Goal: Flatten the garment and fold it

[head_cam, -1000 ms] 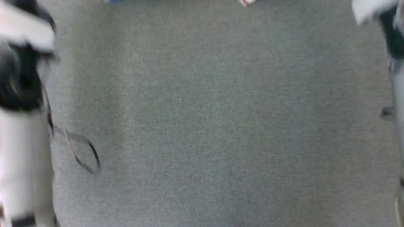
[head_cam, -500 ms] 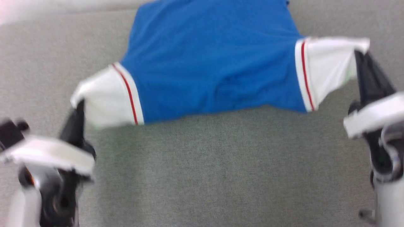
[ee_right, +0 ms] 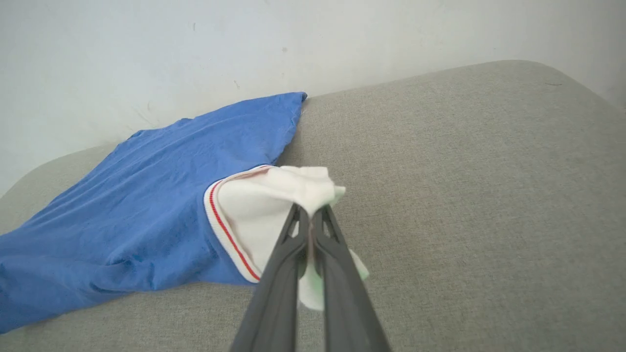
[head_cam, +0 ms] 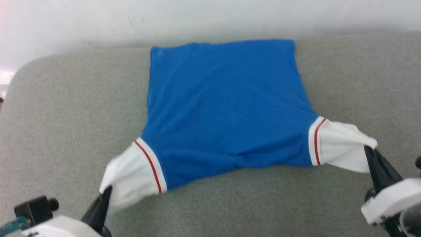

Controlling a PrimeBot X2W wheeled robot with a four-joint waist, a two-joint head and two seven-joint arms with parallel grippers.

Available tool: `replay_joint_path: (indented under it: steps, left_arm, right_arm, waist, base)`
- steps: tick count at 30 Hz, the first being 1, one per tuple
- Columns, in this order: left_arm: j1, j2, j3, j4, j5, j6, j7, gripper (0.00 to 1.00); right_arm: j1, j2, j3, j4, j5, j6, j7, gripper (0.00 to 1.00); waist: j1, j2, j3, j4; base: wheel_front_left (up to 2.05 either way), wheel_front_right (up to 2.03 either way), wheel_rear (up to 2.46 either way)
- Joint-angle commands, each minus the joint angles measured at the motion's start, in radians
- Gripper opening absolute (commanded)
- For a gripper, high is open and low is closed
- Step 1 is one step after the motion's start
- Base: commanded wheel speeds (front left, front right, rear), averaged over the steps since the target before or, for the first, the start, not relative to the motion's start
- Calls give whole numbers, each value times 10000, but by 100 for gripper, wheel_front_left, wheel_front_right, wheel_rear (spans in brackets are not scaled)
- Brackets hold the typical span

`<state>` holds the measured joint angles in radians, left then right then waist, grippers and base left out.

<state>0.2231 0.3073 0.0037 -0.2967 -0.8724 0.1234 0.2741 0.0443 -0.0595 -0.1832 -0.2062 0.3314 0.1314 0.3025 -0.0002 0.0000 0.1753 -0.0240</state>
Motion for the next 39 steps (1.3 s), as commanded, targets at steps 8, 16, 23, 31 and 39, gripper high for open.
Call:
replay_joint_path:
  steps: [8, 16, 23, 31, 39]
  left_arm:
    - [1913, 454, -4, -1232, -319, -299, 539, 0]
    - [2689, 397, 66, -1678, -743, -521, 554, 0]
    - [3247, 455, 381, -2099, -993, -644, 457, 0]
    - [2115, 327, 114, -1867, -433, -692, 0, 0]
    - [675, 266, -558, -1307, -27, -835, 50, 0]
  right_arm:
    - [1899, 81, -493, -1425, 560, -7, 1381, 0]
    - [3192, 90, -367, -1945, 1374, -7, 2232, 0]
    - [4051, 91, -335, -2695, 1743, -7, 3068, 0]
    - [3219, -170, -213, -2304, 272, -7, 2533, 0]
    - [1816, -1179, 1046, 558, -1293, -7, 2085, 0]
  waist:
    - [2, 0, -757, 214]
    - [2, 0, -850, 307]
    - [2, 0, -872, 247]
    - [2, 0, -468, 201]
    - [2, 0, -18, 278]
  base:
    - [0, 0, 0]
    - [0, 0, 0]
    - [0, 0, 0]
    - [0, 0, 0]
    - [0, 0, 0]
